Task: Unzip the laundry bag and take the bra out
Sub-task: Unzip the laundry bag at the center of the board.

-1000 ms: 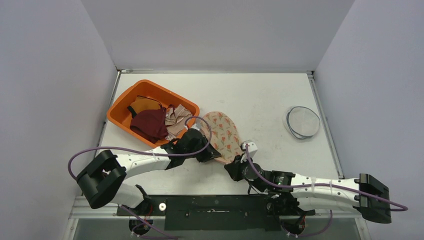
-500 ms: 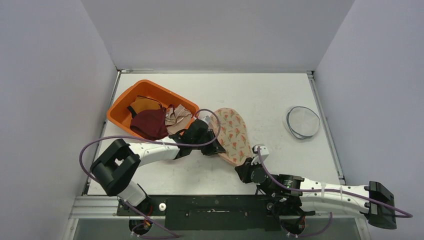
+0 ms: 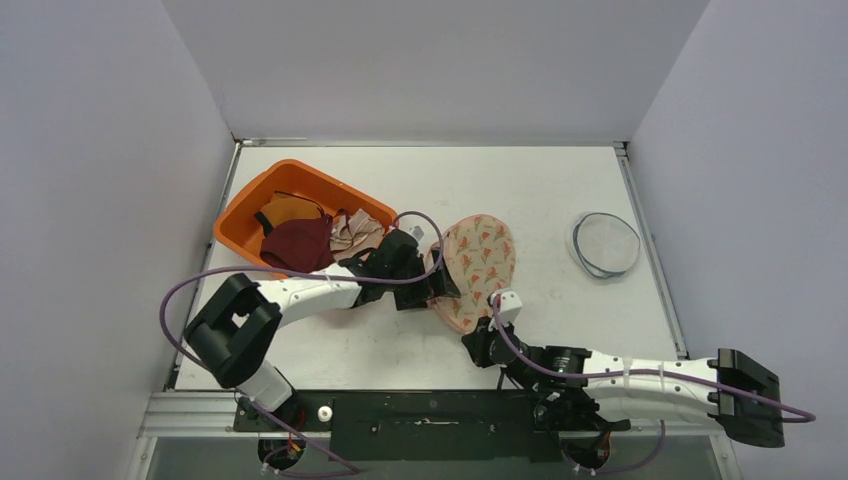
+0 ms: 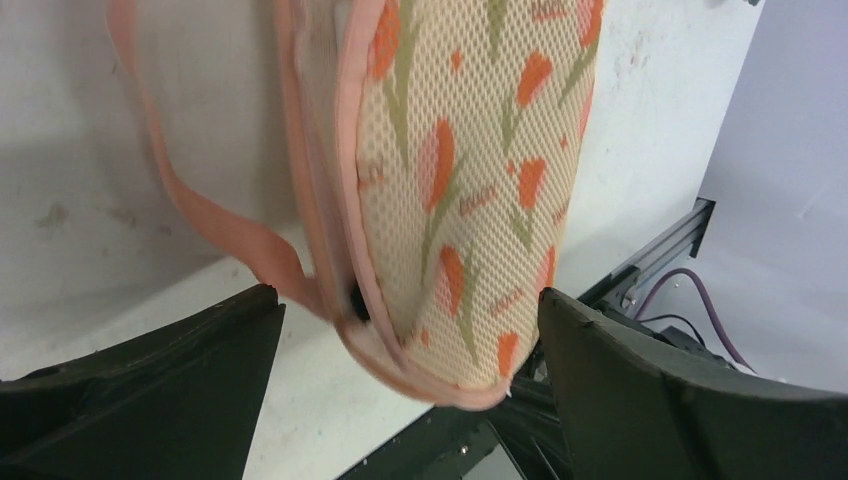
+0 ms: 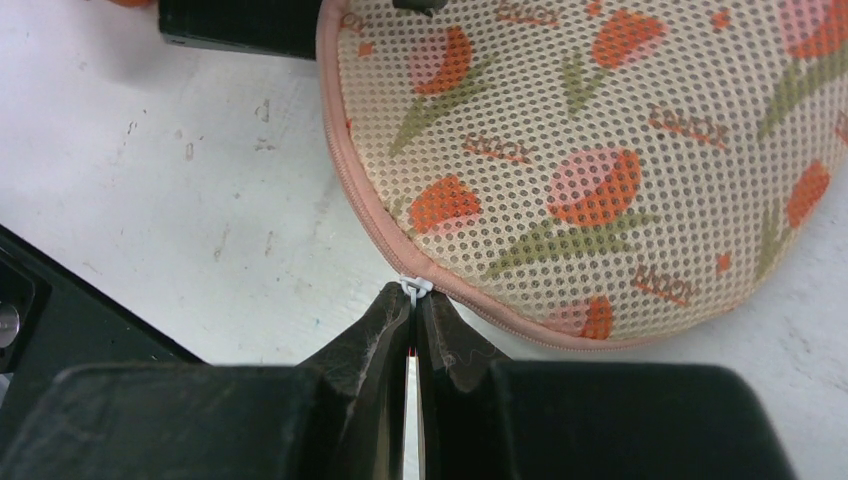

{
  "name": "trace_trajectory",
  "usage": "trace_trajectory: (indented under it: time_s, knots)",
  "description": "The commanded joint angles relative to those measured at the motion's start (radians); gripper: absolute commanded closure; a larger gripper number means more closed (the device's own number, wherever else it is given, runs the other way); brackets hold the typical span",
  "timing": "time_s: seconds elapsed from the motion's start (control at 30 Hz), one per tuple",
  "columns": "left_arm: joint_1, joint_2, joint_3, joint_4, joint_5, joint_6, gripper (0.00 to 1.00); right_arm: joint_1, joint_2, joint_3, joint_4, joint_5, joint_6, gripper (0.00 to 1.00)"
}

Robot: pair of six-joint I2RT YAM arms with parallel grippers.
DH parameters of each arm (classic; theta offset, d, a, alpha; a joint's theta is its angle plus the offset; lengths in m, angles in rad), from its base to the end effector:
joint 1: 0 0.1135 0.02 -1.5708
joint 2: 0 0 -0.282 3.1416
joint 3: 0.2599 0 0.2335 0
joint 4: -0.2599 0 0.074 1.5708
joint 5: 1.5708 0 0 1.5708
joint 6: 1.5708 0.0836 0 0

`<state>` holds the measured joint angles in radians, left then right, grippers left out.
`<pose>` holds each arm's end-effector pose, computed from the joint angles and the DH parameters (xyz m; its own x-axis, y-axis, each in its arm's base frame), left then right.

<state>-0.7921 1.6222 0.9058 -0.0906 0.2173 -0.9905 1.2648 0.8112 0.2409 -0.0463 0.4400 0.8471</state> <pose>0.2342 -0.2630 0.1798 -0.9470 -0.2029 -0.2490 0.0143 0.7478 -0.6638 0.0852 0.1516 0.1601 -0.6834 0.0874 -0.7248 -0.3714 0.8131 0.4483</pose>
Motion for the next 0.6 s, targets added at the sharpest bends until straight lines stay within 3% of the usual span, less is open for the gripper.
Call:
trace_trajectory:
  time_s: [0.0,0.27,0.5,0.57]
  knots:
    - [-0.002,-0.162,-0.072,-0.031,0.012,-0.026,0.03,-0.007,0.098,0.090,0.146,-0.034,-0.072,0.95]
    - [-0.049,-0.351,-0.213,-0.006,-0.033,-0.103,0.04,-0.040,0.241,0.150,0.272,-0.123,-0.130,0.95]
    - [-0.073,-0.277,-0.216,0.123,-0.019,-0.166,0.01,-0.041,0.318,0.175,0.344,-0.172,-0.158,0.95]
    - [-0.080,-0.252,-0.202,0.127,-0.023,-0.174,0.10,-0.041,0.318,0.174,0.359,-0.174,-0.157,0.95]
